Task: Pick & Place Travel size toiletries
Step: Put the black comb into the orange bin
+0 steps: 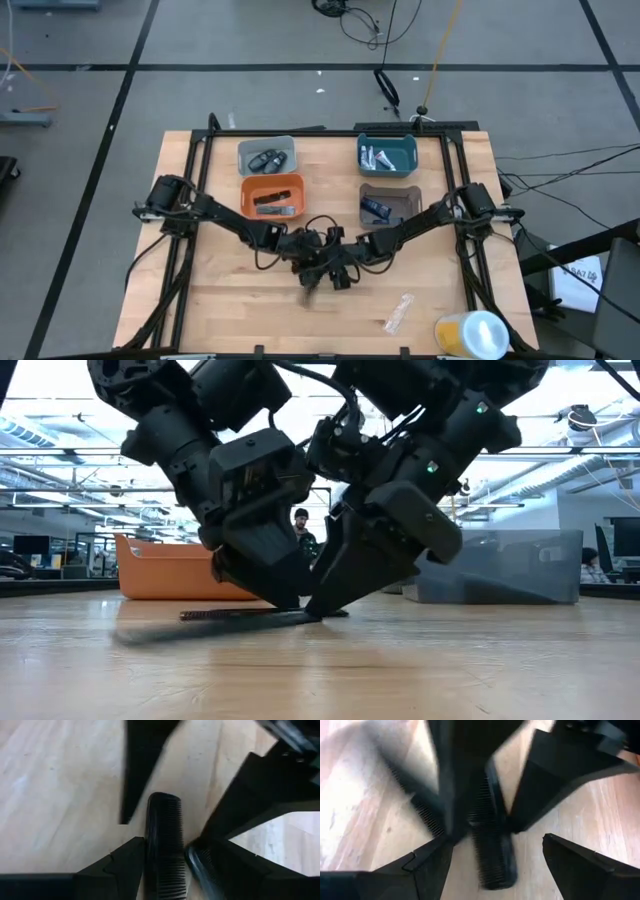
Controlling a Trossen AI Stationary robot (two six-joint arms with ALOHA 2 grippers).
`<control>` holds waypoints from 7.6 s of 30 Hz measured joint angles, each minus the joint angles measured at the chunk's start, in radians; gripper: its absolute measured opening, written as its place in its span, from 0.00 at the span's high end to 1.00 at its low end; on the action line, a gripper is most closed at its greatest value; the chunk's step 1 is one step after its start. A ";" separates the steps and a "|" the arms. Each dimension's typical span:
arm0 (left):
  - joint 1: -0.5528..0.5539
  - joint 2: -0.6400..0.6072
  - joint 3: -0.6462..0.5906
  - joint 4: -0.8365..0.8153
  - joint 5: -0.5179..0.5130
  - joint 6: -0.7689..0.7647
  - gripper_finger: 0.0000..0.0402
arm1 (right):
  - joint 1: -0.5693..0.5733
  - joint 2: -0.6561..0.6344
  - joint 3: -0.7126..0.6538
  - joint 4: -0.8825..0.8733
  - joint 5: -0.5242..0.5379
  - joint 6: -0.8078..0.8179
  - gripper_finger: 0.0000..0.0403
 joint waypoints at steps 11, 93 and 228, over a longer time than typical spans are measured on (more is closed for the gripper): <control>0.015 0.001 -0.002 0.026 0.099 0.029 0.54 | -0.015 0.001 -0.002 0.000 -0.004 0.007 0.27; -0.066 -0.025 -0.002 0.050 -0.007 -0.246 0.70 | 0.095 0.058 -0.015 0.238 0.168 -0.124 0.27; -0.017 -0.559 -0.002 -0.499 -0.350 0.487 0.96 | -0.190 -0.175 -0.015 0.349 -0.183 -0.155 0.99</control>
